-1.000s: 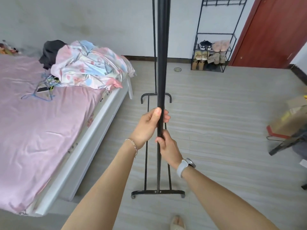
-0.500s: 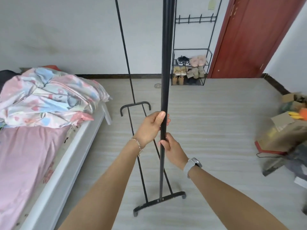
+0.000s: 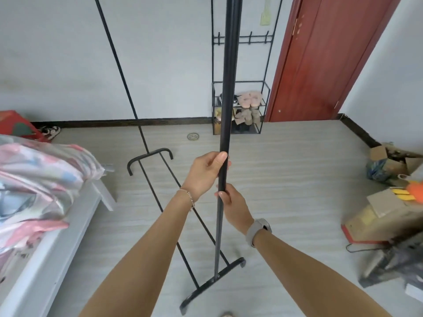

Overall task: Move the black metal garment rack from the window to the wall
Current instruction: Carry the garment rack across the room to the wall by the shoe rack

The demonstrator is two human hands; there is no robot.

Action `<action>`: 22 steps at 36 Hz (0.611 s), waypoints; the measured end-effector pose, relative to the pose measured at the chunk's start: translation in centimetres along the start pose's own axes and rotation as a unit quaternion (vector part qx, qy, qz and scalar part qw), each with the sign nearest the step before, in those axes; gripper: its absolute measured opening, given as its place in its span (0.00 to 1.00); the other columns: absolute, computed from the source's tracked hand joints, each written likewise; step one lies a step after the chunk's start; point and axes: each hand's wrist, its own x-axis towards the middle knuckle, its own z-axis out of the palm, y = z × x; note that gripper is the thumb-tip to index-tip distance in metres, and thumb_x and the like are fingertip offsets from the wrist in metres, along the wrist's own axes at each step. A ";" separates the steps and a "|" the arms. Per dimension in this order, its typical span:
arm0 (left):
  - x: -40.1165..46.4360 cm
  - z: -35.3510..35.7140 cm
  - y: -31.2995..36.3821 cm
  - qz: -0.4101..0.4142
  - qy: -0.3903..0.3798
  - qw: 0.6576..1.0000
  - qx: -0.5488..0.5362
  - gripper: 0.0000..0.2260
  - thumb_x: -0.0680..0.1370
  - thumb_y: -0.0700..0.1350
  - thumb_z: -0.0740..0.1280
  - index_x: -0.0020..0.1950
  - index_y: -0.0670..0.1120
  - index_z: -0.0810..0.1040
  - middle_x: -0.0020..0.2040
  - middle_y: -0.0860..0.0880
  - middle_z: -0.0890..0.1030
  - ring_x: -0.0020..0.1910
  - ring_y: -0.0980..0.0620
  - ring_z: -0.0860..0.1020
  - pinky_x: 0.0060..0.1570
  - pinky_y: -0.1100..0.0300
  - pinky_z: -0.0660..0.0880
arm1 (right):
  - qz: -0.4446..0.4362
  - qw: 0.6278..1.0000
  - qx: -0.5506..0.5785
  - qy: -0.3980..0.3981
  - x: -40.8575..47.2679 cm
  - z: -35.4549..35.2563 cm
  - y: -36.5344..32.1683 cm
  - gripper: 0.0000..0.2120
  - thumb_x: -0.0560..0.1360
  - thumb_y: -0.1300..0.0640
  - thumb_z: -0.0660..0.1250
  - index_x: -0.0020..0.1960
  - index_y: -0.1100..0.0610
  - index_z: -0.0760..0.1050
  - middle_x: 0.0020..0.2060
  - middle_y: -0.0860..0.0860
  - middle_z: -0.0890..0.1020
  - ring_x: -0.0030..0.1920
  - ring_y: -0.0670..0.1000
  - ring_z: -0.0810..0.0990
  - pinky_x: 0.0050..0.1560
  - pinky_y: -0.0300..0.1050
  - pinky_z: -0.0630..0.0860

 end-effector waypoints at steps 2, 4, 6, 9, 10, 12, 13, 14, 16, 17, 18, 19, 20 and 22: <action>3.9 -0.1 0.0 -0.004 -0.001 1.000 0.002 0.12 0.77 0.49 0.58 0.47 0.44 0.77 0.43 0.49 0.81 0.52 0.44 0.79 0.58 0.47 0.76 | 0.009 1.000 0.004 -0.004 3.9 -0.6 0.0 0.10 0.78 0.59 0.53 0.54 0.61 0.70 0.48 0.64 0.80 0.50 0.61 0.77 0.53 0.55 0.73; 7.7 -0.1 -0.1 -0.007 0.003 1.000 0.003 0.12 0.77 0.50 0.58 0.46 0.45 0.77 0.42 0.49 0.81 0.52 0.43 0.79 0.58 0.46 0.75 | 0.009 1.000 -0.005 -0.006 7.7 -1.2 0.3 0.11 0.78 0.59 0.53 0.54 0.60 0.70 0.48 0.64 0.80 0.50 0.61 0.77 0.51 0.52 0.73; 11.2 -0.1 -0.3 -0.008 0.007 1.000 0.002 0.11 0.77 0.50 0.58 0.45 0.46 0.77 0.42 0.48 0.81 0.52 0.42 0.79 0.58 0.45 0.75 | 0.006 1.000 -0.013 -0.003 11.2 -1.6 0.6 0.10 0.78 0.59 0.52 0.54 0.60 0.70 0.48 0.63 0.80 0.49 0.61 0.77 0.47 0.48 0.72; 16.4 -0.5 -0.5 -0.012 0.014 1.000 -0.007 0.11 0.77 0.50 0.58 0.47 0.45 0.77 0.43 0.47 0.80 0.50 0.45 0.79 0.58 0.46 0.75 | -0.002 1.000 -0.014 -0.011 16.5 -2.1 0.8 0.11 0.78 0.59 0.52 0.56 0.59 0.70 0.48 0.63 0.80 0.49 0.61 0.78 0.48 0.50 0.73; 18.1 -0.7 -0.6 -0.012 0.017 1.000 -0.009 0.11 0.77 0.49 0.59 0.47 0.45 0.77 0.43 0.47 0.80 0.50 0.45 0.79 0.58 0.46 0.76 | -0.007 1.000 -0.014 -0.015 18.3 -2.2 0.9 0.11 0.78 0.58 0.52 0.56 0.59 0.70 0.48 0.64 0.80 0.49 0.62 0.78 0.48 0.51 0.73; 21.6 -1.1 -0.8 -0.010 0.027 1.000 -0.011 0.11 0.76 0.50 0.59 0.47 0.45 0.77 0.43 0.47 0.81 0.51 0.44 0.79 0.57 0.48 0.76 | -0.018 1.000 -0.015 -0.020 22.1 -2.4 1.0 0.10 0.78 0.58 0.53 0.55 0.59 0.70 0.47 0.65 0.80 0.48 0.62 0.78 0.47 0.52 0.73; 23.4 -1.3 -0.9 -0.011 0.034 0.999 -0.013 0.11 0.76 0.50 0.59 0.48 0.45 0.77 0.43 0.47 0.81 0.51 0.43 0.79 0.57 0.49 0.77 | -0.024 0.999 -0.016 -0.023 24.0 -2.3 1.1 0.10 0.78 0.58 0.53 0.54 0.59 0.70 0.46 0.65 0.80 0.47 0.63 0.78 0.46 0.51 0.73; 25.2 -1.6 -1.1 -0.012 0.040 0.999 -0.016 0.12 0.77 0.50 0.58 0.49 0.44 0.77 0.44 0.46 0.81 0.51 0.43 0.79 0.55 0.51 0.77 | -0.029 0.999 -0.018 -0.026 26.1 -2.3 1.2 0.10 0.78 0.59 0.53 0.54 0.60 0.70 0.46 0.65 0.80 0.46 0.63 0.78 0.44 0.50 0.72; 28.8 -2.4 -1.4 -0.014 0.050 0.999 -0.017 0.13 0.77 0.50 0.58 0.50 0.44 0.77 0.44 0.46 0.80 0.50 0.46 0.79 0.54 0.53 0.77 | -0.043 0.998 -0.018 -0.032 30.2 -1.9 1.5 0.10 0.78 0.60 0.53 0.53 0.60 0.71 0.44 0.65 0.80 0.43 0.62 0.77 0.40 0.46 0.70; 30.6 -2.9 -1.6 -0.014 0.054 0.998 -0.016 0.13 0.77 0.50 0.58 0.50 0.44 0.77 0.43 0.47 0.80 0.49 0.47 0.79 0.55 0.53 0.77 | -0.050 0.998 -0.014 -0.035 32.3 -1.7 1.6 0.09 0.78 0.60 0.54 0.53 0.61 0.71 0.42 0.64 0.80 0.40 0.61 0.76 0.38 0.44 0.69; 32.4 -3.4 -1.8 -0.013 0.060 0.998 -0.014 0.13 0.77 0.50 0.58 0.50 0.44 0.77 0.43 0.46 0.80 0.49 0.48 0.79 0.55 0.52 0.77 | -0.056 0.998 -0.011 -0.040 34.4 -1.4 1.6 0.09 0.78 0.60 0.54 0.52 0.60 0.72 0.40 0.63 0.79 0.38 0.58 0.75 0.35 0.41 0.67; 34.2 -3.9 -2.0 -0.013 0.068 0.998 -0.014 0.13 0.77 0.50 0.58 0.49 0.44 0.77 0.43 0.47 0.80 0.49 0.48 0.79 0.56 0.52 0.77 | -0.061 0.997 -0.010 -0.048 36.5 -1.2 1.6 0.09 0.77 0.60 0.54 0.52 0.60 0.72 0.38 0.60 0.78 0.37 0.56 0.74 0.33 0.39 0.66; 35.9 -4.5 -2.2 -0.015 0.077 0.997 -0.012 0.12 0.77 0.50 0.58 0.49 0.44 0.77 0.43 0.47 0.80 0.48 0.49 0.79 0.56 0.51 0.77 | -0.065 0.996 -0.009 -0.056 38.6 -0.9 1.5 0.09 0.77 0.60 0.54 0.51 0.60 0.72 0.37 0.57 0.77 0.37 0.54 0.73 0.33 0.37 0.67; 39.1 -5.6 -2.4 -0.023 0.095 0.995 -0.014 0.11 0.77 0.50 0.58 0.47 0.47 0.77 0.43 0.47 0.81 0.49 0.48 0.79 0.57 0.51 0.76 | -0.074 0.995 -0.012 -0.069 42.5 -0.3 1.2 0.09 0.78 0.60 0.54 0.52 0.60 0.72 0.37 0.55 0.76 0.37 0.53 0.73 0.33 0.37 0.67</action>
